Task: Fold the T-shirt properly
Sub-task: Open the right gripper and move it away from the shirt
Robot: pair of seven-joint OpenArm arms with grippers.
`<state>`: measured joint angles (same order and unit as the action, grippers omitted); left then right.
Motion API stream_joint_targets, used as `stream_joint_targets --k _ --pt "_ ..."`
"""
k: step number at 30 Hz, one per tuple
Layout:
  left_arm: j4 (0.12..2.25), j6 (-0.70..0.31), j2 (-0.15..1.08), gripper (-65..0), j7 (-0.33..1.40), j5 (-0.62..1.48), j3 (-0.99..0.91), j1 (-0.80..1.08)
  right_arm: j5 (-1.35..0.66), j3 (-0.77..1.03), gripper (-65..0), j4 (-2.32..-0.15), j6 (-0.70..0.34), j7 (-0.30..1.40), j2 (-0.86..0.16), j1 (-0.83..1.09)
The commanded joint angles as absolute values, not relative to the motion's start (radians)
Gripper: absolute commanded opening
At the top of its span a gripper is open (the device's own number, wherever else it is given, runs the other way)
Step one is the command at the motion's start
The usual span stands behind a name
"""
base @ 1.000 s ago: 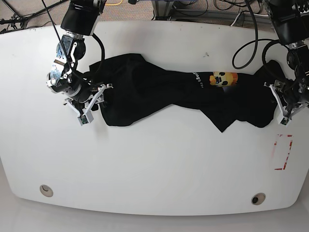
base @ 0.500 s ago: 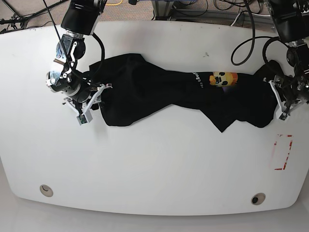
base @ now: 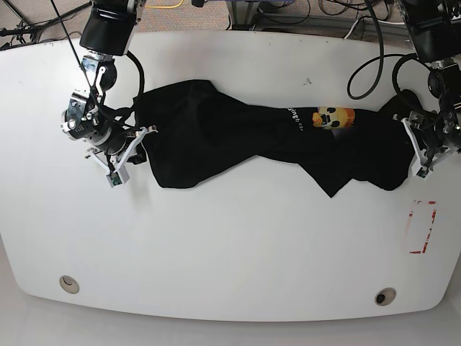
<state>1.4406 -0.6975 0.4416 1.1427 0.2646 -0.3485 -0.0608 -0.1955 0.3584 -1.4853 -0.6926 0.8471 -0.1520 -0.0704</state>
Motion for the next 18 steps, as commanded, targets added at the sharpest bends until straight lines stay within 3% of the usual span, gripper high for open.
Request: stream_joint_targets --k 1,5,11,13,18 --pt "1.455 -0.698 0.463 -42.5 1.129 0.271 -0.353 -0.075 -0.211 0.357 -64.1 -1.494 -0.698 0.829 -0.175 -0.097" --pt "1.448 -0.698 0.472 -42.6 1.136 0.276 -0.36 -0.076 -0.215 0.391 -56.9 -1.519 -0.698 0.893 -0.212 -0.114" --pt "1.446 -0.698 0.484 -42.4 1.135 0.281 -0.358 -0.072 -0.22 0.428 -38.4 -1.527 -0.698 0.943 -0.218 -0.128" --pt "1.445 -0.698 0.487 -42.3 1.131 0.293 -0.351 -0.068 -0.225 0.455 -26.1 -1.511 -0.698 0.939 -0.212 -0.138" --pt "1.445 -0.698 0.497 -42.1 1.136 0.301 -0.346 -0.066 -0.226 0.462 -16.4 -1.507 -0.698 0.93 -0.204 -0.135"
